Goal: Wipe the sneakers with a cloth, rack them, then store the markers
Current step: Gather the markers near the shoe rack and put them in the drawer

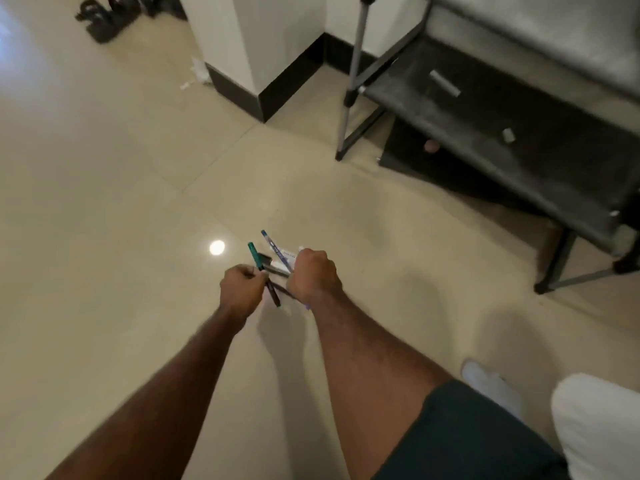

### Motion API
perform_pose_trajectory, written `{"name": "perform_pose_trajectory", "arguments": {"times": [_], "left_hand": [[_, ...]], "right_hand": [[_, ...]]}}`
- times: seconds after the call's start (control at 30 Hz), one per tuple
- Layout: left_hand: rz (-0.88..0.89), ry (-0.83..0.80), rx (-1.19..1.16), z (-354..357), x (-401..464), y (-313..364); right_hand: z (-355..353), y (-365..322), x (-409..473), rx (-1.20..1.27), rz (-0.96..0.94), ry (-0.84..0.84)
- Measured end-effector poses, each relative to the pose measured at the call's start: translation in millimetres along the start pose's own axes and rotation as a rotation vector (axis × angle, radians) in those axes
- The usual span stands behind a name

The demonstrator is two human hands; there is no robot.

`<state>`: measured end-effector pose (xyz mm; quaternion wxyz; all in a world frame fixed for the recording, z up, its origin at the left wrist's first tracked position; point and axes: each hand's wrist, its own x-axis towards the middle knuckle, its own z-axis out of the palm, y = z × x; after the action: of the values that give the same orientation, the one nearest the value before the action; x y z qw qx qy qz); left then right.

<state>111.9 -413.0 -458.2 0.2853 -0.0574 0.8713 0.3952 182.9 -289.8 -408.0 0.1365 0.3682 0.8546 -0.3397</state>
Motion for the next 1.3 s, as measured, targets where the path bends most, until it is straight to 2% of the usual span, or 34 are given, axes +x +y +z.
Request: {"name": "perform_pose_trajectory", "arguments": {"times": [0.1,0.23,0.33,0.4,0.47,0.57,0.8,0.97,1.1,1.2,1.3], "left_hand": [[0.142,-0.060,-0.004,8,-5,76],[0.358,-0.204,0.020,18,-50,185],[0.515,-0.299,0.077,27,-115,257],[0.601,-0.364,0.077,32,-166,300],[0.683,-0.431,0.090,42,-222,331],[0.759,-0.440,0.087,67,-303,359],[0.891,-0.656,0.200,166,-493,347],[0.879,-0.810,0.372,247,-595,284],[0.822,-0.907,0.662,301,-641,226],[0.788,-0.882,0.706,339,-656,196],[0.792,-0.841,0.736,373,-671,174]], "right_hand": [[-75,10,-1,-0.015,0.036,0.022],[-182,43,-31,-0.002,0.081,0.145],[-260,74,-77,-0.039,0.190,0.233],[-306,92,-111,-0.013,0.277,0.236],[-345,110,-152,0.018,0.309,0.244],[-388,140,-217,0.110,0.303,0.340],[-409,261,-391,0.478,0.359,0.559],[-390,370,-500,0.533,0.537,0.677],[-362,455,-565,0.676,0.737,0.609],[-336,504,-589,0.674,0.853,0.486],[-317,537,-591,0.644,0.916,0.499]]}}
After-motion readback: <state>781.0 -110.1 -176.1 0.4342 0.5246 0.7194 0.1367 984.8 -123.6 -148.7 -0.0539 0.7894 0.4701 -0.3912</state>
